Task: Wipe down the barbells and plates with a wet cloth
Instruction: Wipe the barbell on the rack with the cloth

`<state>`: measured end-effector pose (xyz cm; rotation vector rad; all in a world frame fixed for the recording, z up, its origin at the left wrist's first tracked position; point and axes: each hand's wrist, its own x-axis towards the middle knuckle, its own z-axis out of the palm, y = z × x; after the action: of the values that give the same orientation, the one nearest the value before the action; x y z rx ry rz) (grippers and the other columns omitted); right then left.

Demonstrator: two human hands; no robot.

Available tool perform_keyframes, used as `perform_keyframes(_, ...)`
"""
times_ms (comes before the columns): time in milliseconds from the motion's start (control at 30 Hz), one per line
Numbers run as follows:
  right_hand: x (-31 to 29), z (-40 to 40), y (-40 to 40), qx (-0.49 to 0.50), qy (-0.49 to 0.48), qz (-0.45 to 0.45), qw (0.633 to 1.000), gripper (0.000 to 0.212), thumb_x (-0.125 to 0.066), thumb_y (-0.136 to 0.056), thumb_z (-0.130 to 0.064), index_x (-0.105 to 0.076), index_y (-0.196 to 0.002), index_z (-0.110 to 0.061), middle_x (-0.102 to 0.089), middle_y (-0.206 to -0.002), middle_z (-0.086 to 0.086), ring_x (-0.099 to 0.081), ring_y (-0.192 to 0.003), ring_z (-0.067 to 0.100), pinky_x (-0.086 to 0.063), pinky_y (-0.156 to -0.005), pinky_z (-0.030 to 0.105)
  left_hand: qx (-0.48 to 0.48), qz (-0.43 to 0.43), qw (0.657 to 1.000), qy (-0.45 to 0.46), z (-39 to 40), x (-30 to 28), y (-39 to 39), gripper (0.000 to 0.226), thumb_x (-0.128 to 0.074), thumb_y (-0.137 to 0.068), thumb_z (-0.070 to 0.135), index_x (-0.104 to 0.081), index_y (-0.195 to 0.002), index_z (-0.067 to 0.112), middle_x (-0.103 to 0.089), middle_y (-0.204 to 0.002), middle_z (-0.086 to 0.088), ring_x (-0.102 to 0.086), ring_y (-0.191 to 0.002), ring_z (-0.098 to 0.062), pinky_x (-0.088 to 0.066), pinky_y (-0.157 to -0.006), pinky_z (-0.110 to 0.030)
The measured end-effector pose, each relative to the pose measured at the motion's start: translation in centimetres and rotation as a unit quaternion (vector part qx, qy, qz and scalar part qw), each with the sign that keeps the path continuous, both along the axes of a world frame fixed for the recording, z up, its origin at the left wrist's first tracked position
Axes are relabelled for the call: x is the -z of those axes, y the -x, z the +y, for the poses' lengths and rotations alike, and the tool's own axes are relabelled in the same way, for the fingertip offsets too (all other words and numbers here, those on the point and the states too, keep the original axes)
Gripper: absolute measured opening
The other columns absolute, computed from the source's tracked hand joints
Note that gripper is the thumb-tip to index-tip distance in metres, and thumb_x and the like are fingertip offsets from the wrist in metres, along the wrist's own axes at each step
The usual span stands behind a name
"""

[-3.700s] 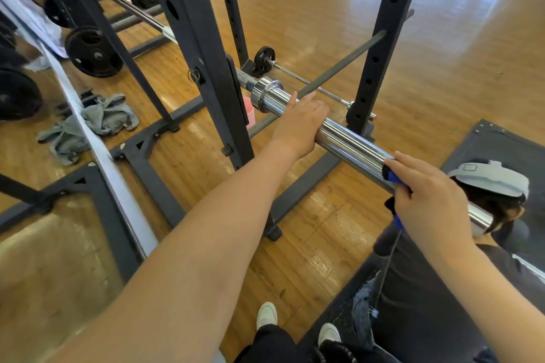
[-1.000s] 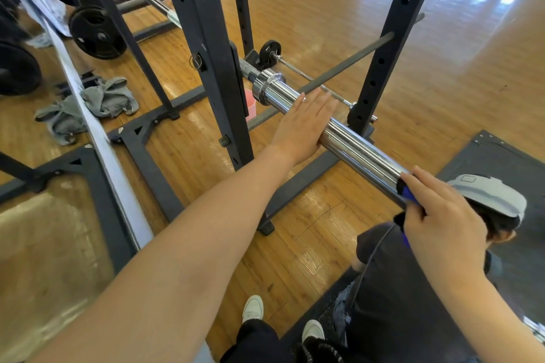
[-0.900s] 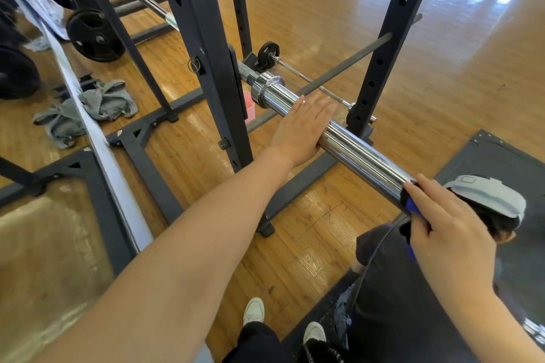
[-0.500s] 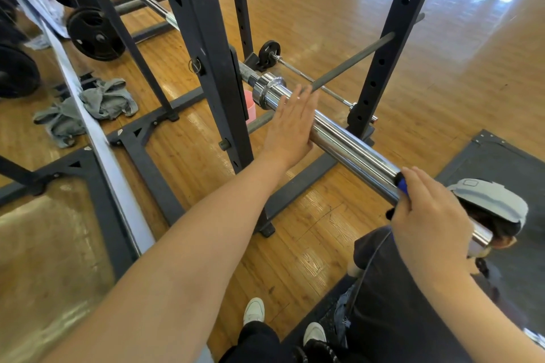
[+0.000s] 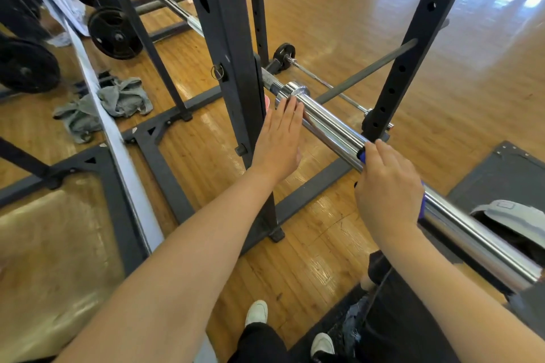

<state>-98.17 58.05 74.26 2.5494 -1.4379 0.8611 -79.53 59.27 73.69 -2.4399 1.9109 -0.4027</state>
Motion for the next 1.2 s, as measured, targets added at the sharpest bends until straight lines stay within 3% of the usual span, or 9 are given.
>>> perform_keyframes(267,-0.3,-1.5,-5.7,0.003,0.005,0.023,1.000,0.041,-0.070,-0.073,0.008,-0.061,-0.112,0.009,-0.064,-0.111,0.027,-0.063,-0.103,0.042,-0.050,-0.088,0.052,0.110,-0.001,0.994,0.013,-0.4,1.3,-3.8,0.085,-0.050,-0.086,0.045,-0.013,-0.149,0.002,-0.013,-0.157,-0.014,-0.007,-0.146,-0.028,-0.001,-0.116,-0.043)
perform_keyframes(433,0.0,-2.3,-8.7,-0.020,0.006,0.044,0.999,0.049,-0.074,-0.075,-0.007,-0.058,-0.119,0.008,-0.059,-0.121,0.026,-0.058,-0.112,0.041,-0.046,-0.095,0.052,0.176,-0.027,0.984,0.024,-0.8,1.3,-6.3,0.081,-0.053,-0.085,0.044,-0.022,-0.147,0.003,-0.025,-0.154,-0.014,-0.021,-0.143,-0.029,-0.011,-0.114,-0.042)
perform_keyframes(533,0.4,-2.5,-10.1,-0.024,-0.002,0.066,0.998,0.057,-0.073,-0.070,0.004,-0.055,-0.124,0.008,-0.055,-0.128,0.027,-0.053,-0.118,0.042,-0.043,-0.099,0.054,0.200,-0.001,0.979,0.039,-1.0,1.5,-6.7,0.083,-0.059,-0.081,0.037,-0.022,-0.146,0.001,-0.027,-0.153,-0.016,-0.024,-0.142,-0.031,-0.012,-0.113,-0.041)
perform_keyframes(733,0.8,-3.2,-11.4,-0.040,0.022,0.066,0.997,0.058,-0.071,-0.066,0.014,-0.058,-0.122,0.005,-0.057,-0.127,0.024,-0.053,-0.119,0.040,-0.044,-0.098,0.053,0.211,0.036,0.976,0.049,-0.8,1.7,-7.4,0.086,-0.059,-0.081,0.025,-0.005,-0.144,0.002,-0.019,-0.155,-0.017,-0.015,-0.144,-0.029,-0.015,-0.117,-0.041)
perform_keyframes(900,0.6,-2.6,-12.8,-0.146,0.013,0.031,0.989,0.051,-0.070,-0.069,0.012,-0.063,-0.118,0.000,-0.062,-0.122,0.017,-0.057,-0.116,0.035,-0.045,-0.097,0.052,0.194,0.120,0.972,0.064,0.2,2.0,-8.5,0.088,-0.063,-0.078,0.015,-0.006,-0.143,0.001,-0.020,-0.154,-0.019,-0.005,-0.142,-0.025,-0.005,-0.115,-0.039)
perform_keyframes(967,0.8,-1.9,-13.7,-0.174,0.005,0.042,0.984,0.054,-0.074,-0.066,0.011,-0.063,-0.118,0.000,-0.063,-0.121,0.016,-0.059,-0.114,0.034,-0.044,-0.097,0.049,0.173,0.136,0.974,0.053,1.5,2.7,-9.2,0.089,-0.062,-0.079,0.016,-0.002,-0.144,0.002,-0.013,-0.156,-0.017,-0.001,-0.142,-0.024,-0.003,-0.115,-0.038)
perform_keyframes(1067,1.9,-0.9,-15.9,-0.202,-0.016,0.081,0.976,0.061,-0.081,-0.059,0.009,-0.064,-0.117,0.001,-0.064,-0.119,0.016,-0.061,-0.111,0.032,-0.041,-0.097,0.046,0.133,0.144,0.981,-0.009,3.7,4.6,-10.9,0.083,-0.050,-0.091,0.021,0.014,-0.142,0.007,0.017,-0.151,-0.009,0.017,-0.139,-0.021,0.010,-0.113,-0.034)
perform_keyframes(1200,3.8,0.0,-19.5,-0.248,-0.060,0.128,0.958,0.067,-0.083,-0.052,0.008,-0.064,-0.116,0.003,-0.064,-0.119,0.017,-0.062,-0.109,0.033,-0.048,-0.091,0.047,0.081,0.114,0.988,-0.068,5.1,6.1,-13.4,0.073,-0.031,-0.098,0.029,0.026,-0.136,0.005,0.033,-0.144,-0.012,0.029,-0.137,-0.025,0.013,-0.115,-0.036)
